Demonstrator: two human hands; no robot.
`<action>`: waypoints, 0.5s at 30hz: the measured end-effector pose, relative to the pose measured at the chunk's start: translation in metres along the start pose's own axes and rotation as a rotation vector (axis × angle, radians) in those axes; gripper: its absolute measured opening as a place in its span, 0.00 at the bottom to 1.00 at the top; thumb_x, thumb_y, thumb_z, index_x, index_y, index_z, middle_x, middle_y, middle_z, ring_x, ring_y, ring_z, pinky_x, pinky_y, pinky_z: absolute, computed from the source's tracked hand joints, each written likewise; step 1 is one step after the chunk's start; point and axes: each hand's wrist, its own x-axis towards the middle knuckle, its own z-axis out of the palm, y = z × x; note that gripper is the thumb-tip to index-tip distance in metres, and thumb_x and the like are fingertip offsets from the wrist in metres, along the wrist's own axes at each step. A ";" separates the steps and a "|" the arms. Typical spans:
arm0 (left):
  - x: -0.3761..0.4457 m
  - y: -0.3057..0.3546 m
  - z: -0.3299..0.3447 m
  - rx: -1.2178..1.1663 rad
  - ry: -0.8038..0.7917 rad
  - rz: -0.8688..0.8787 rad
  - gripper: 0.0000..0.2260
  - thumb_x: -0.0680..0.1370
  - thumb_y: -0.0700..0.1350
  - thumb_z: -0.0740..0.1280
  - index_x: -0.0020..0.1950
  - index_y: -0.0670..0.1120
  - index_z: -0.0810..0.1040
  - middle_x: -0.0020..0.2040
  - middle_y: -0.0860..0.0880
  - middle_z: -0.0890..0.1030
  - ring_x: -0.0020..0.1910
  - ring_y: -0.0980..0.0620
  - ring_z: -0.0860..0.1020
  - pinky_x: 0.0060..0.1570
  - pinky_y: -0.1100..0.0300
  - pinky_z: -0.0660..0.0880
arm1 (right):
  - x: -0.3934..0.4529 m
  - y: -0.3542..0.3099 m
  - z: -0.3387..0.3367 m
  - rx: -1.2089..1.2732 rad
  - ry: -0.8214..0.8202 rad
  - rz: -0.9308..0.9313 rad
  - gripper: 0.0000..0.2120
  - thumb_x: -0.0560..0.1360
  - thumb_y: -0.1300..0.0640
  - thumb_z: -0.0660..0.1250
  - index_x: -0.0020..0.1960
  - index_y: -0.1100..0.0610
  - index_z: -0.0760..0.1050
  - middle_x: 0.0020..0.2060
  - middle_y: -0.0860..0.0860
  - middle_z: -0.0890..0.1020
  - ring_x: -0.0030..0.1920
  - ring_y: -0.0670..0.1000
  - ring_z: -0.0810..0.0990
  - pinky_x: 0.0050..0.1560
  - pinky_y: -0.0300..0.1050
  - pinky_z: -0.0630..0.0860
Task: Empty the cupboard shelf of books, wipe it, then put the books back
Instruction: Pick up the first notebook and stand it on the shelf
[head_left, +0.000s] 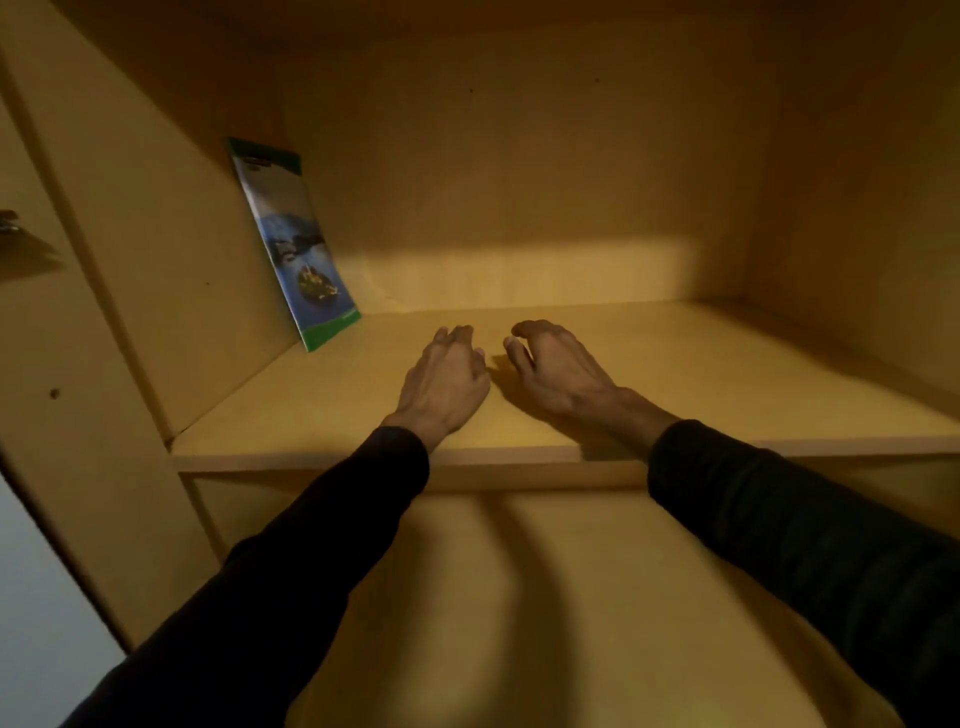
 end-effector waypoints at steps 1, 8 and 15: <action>-0.003 0.001 0.001 -0.006 -0.009 0.020 0.19 0.84 0.47 0.54 0.73 0.44 0.65 0.71 0.41 0.69 0.66 0.42 0.71 0.61 0.51 0.70 | -0.006 0.000 -0.002 -0.013 0.011 0.018 0.20 0.83 0.49 0.52 0.65 0.61 0.72 0.62 0.59 0.77 0.60 0.58 0.75 0.61 0.53 0.73; -0.024 0.021 0.019 -0.098 -0.086 0.198 0.21 0.82 0.44 0.56 0.75 0.45 0.64 0.72 0.43 0.70 0.65 0.42 0.72 0.62 0.48 0.72 | -0.062 0.008 -0.020 -0.072 0.092 0.169 0.19 0.83 0.49 0.52 0.64 0.60 0.73 0.59 0.58 0.78 0.58 0.58 0.76 0.58 0.51 0.74; -0.079 0.088 0.039 -0.267 -0.064 0.490 0.19 0.80 0.40 0.58 0.72 0.45 0.69 0.65 0.43 0.76 0.58 0.42 0.78 0.56 0.45 0.77 | -0.150 0.026 -0.058 -0.219 0.255 0.255 0.18 0.84 0.52 0.53 0.66 0.61 0.71 0.63 0.58 0.76 0.62 0.57 0.74 0.61 0.49 0.72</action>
